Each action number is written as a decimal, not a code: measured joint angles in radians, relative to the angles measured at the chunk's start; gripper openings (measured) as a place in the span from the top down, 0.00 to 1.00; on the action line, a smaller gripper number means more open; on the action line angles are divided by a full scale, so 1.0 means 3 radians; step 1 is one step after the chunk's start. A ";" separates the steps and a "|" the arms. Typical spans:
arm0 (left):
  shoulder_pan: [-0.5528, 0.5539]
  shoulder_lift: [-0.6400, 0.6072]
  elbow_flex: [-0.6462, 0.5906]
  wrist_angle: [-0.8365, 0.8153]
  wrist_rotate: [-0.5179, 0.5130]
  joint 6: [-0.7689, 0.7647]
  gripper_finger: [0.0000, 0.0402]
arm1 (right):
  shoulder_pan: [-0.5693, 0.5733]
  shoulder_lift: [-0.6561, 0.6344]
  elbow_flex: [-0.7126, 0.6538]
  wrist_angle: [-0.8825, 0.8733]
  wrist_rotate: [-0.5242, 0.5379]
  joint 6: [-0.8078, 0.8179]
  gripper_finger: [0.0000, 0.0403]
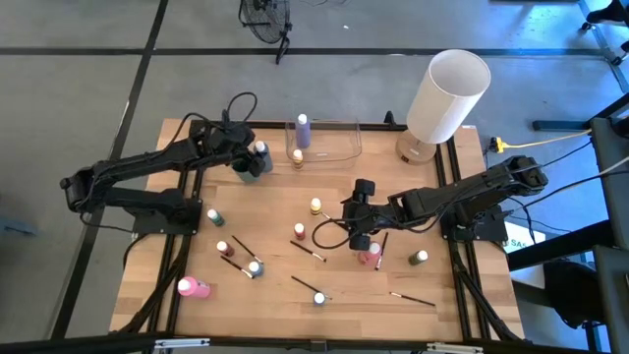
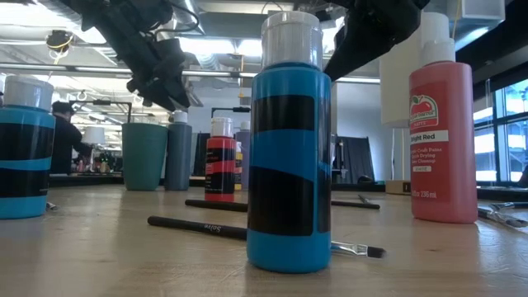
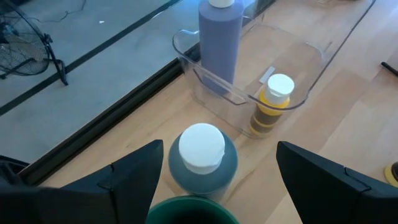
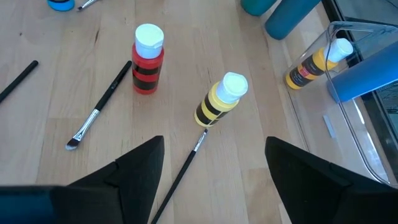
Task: Pick & Place Paint Supplies
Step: Put the gray paint bottle into the transparent bin
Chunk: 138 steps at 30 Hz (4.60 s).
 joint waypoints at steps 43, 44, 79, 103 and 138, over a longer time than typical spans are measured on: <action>0.0004 0.0245 -0.0001 0.0028 -0.0219 -0.0690 0.23 | -0.0001 0.0000 0.0000 0.0034 -0.0001 -0.0001 0.29; 0.0004 0.0256 -0.0001 0.0029 -0.0219 -0.0703 0.23 | 0.0000 0.0000 0.0000 0.0034 -0.0001 -0.0001 0.29; -0.0046 0.0445 -0.0001 0.0251 -0.0335 -0.0548 0.23 | 0.0000 0.0000 0.0000 -0.0019 -0.0006 0.0022 0.30; -0.0046 0.0540 0.0001 0.0365 -0.0379 -0.0490 0.23 | 0.0003 0.0000 0.0000 -0.0039 -0.0006 0.0022 0.30; -0.0153 0.0537 0.0006 0.0199 -0.0510 -0.0548 0.47 | 0.0003 0.0000 0.0000 -0.0042 -0.0003 0.0022 0.29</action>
